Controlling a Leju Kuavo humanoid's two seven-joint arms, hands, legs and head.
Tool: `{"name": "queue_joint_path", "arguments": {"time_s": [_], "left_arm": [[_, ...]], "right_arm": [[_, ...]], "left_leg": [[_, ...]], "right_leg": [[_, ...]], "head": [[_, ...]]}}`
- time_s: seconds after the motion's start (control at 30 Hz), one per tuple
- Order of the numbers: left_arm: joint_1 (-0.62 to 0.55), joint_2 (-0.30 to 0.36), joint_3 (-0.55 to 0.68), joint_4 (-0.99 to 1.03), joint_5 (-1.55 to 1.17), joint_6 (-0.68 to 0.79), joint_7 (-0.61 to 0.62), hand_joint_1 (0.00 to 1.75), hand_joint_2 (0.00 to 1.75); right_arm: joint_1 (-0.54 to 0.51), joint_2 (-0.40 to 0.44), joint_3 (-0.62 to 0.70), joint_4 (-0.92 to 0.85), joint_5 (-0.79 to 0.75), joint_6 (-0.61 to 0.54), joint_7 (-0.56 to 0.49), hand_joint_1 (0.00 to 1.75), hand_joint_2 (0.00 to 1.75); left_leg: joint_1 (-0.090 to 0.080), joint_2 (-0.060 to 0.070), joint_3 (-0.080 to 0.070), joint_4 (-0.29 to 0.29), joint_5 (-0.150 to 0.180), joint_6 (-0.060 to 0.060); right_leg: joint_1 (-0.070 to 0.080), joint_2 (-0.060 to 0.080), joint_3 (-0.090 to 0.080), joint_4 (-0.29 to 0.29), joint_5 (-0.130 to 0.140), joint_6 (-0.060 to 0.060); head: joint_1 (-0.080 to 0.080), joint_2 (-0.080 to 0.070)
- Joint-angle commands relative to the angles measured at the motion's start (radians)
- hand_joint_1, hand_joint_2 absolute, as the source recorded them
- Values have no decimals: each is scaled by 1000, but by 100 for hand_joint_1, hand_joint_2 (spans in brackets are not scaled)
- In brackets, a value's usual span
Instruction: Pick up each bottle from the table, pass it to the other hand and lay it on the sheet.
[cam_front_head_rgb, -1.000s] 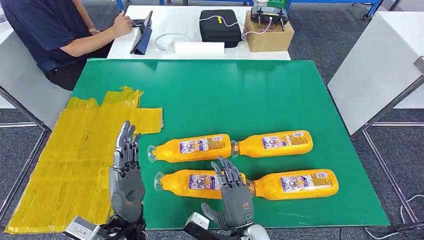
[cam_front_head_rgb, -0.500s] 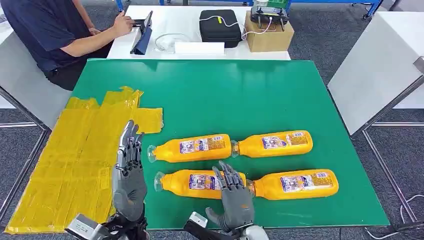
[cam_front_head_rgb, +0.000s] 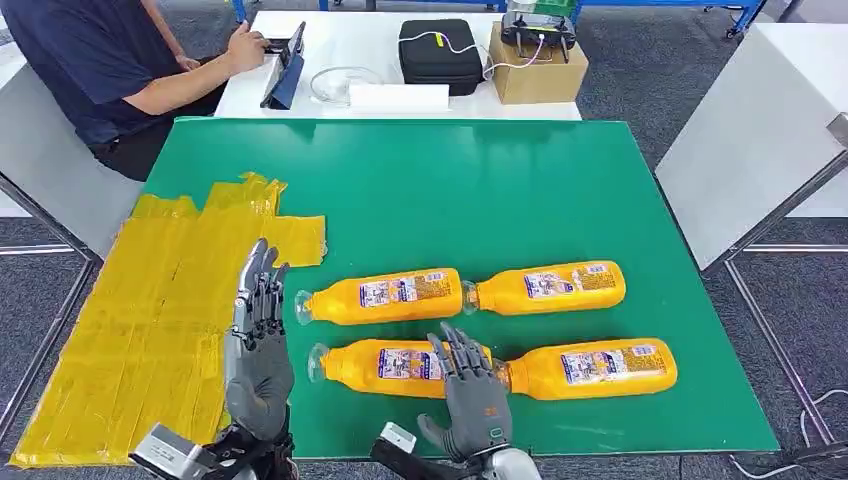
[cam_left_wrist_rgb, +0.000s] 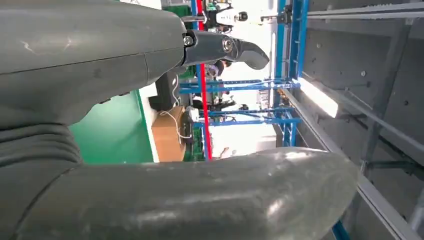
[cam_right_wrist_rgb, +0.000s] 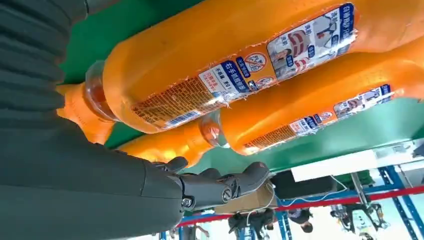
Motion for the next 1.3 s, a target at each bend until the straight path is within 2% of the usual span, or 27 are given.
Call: {"name": "queue_joint_path", "arguments": {"time_s": [0.03, 0.27, 0.57, 0.73, 0.77, 0.8, 0.97, 1.03, 1.07, 1.17, 1.2, 1.3], "left_arm": [[-38, 5, 20, 74, 8, -29, 3, 0, 0], [-61, -2, 14, 101, 14, -66, 3, 0, 0], [-76, -15, 17, 124, 28, -107, 3, 0, 0], [-89, -26, 16, 144, 34, -131, 3, 0, 0], [-98, -30, 12, 158, 35, -139, 3, 0, 0], [-102, -34, 8, 165, 34, -141, 3, 0, 0], [-104, -36, 0, 167, 35, -147, 3, 0, 0], [-104, -36, 0, 167, 35, -147, 3, 0, 0], [-101, -35, -6, 163, 36, -147, 3, 0, 0], [-100, -35, -19, 166, 37, -148, 3, 0, 0], [-101, -35, -21, 167, 38, -149, 3, 0, 0], [-110, -40, -23, 180, 51, -159, 3, 0, 0]], "right_arm": [[-90, -6, -23, 109, 10, 42, -15, 0, 175], [-174, 25, -74, 253, 16, 108, -54, 0, 175], [-259, 44, -107, 401, -5, 171, -102, 0, 175], [-282, 29, -87, 521, -38, 285, -139, 0, 175], [-294, 22, -77, 577, -44, 305, -149, 143, 175], [-301, 12, -71, 619, -56, 318, -166, 175, 175], [-292, 1, -70, 644, -77, 316, -189, 175, 175], [-292, 1, -70, 644, -77, 316, -189, 175, 175], [-280, -5, -62, 637, -86, 320, -199, 175, 175], [-249, -25, -54, 615, -111, 327, -223, 175, 175], [-244, -29, -54, 610, -118, 330, -227, 175, 175], [-226, -52, -51, 602, -150, 351, -236, 175, 175]], "left_leg": [[-1, 1, 3, -2, 0, 1], [-2, 2, 7, -4, 0, 1], [-1, 1, 4, -2, 1, 1], [-2, 1, 7, -4, 1, 1], [-1, 0, 5, -3, 1, 1], [0, 0, 7, -3, 1, 1], [-1, 2, 18, -4, -1, -1], [-2, 1, 23, -4, -3, 0], [-1, 4, 28, -3, -10, -4], [0, 3, 33, -3, -12, 0], [-1, 1, 29, -5, -9, 1], [-1, 0, 35, -5, -6, -3]], "right_leg": [[0, 0, 3, -1, 0, -1], [-1, 1, 5, -2, 0, -1], [-1, 0, 3, -1, 1, 0], [-1, -1, 6, -2, 0, -1], [0, -1, 5, -2, 0, 0], [0, -1, 6, -2, 1, 0], [0, 2, 13, -4, 1, -1], [-1, 1, 8, -3, -1, -4], [1, 5, 13, -3, -6, -5], [1, 5, 19, -4, -6, -5], [1, 1, 16, -5, -4, -5], [1, 1, 20, -6, -6, -5]], "head": [[0, 0], [0, 0], [0, 0], [0, 0], [0, 0], [0, 0], [0, 0], [0, 0], [0, 0], [0, 0], [0, 0], [0, 0]]}}
